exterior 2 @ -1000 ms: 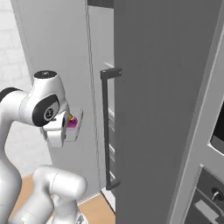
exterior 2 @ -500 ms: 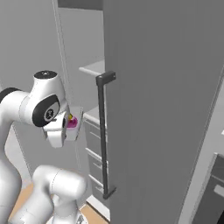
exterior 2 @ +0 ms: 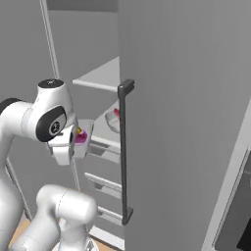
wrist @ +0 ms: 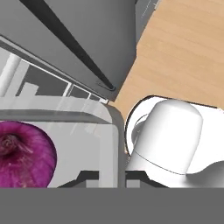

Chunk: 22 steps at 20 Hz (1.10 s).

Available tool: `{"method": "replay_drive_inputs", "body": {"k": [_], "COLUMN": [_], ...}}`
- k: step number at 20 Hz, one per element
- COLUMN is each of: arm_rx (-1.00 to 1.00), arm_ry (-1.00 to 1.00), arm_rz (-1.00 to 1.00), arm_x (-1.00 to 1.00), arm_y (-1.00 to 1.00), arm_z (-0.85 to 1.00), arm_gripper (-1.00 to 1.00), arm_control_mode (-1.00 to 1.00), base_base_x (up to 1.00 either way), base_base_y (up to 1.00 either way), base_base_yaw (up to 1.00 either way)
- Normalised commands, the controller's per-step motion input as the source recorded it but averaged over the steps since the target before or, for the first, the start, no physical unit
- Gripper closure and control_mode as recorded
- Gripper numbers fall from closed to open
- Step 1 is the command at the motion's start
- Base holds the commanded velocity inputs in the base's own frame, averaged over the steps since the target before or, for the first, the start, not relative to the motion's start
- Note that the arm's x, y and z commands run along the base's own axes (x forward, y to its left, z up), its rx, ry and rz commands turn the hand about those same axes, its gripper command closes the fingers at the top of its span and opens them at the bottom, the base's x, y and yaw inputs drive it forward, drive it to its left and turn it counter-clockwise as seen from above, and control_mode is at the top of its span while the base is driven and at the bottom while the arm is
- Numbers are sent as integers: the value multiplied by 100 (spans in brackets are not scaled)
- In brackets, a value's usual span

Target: Take the meat container that has the steak and place it on the second highest rack of the freezer. Then take the vegetable container that has the onion and lemon and place it on the highest rack of the freezer.

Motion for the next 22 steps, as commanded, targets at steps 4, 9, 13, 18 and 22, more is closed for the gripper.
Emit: {"method": "replay_drive_inputs", "body": {"k": [4, 9, 13, 18, 22], "arm_rx": [0, 0, 0, 0, 0], "arm_ry": [0, 0, 0, -3, -11], "arm_rz": [0, 0, 0, -1, -4], "arm_x": [0, 0, 0, 0, 0], "arm_y": [0, 0, 0, 4, 16], "arm_z": [0, 0, 0, 20, 63], "arm_gripper": [100, 100, 100, 100, 100], "arm_control_mode": [100, 100, 100, -100, -100], "base_base_x": [0, 1, 0, 0, 0], "base_base_y": [43, 14, 1, 0, 0], "base_base_yaw": [-48, -29, -5, -1, 0]}}
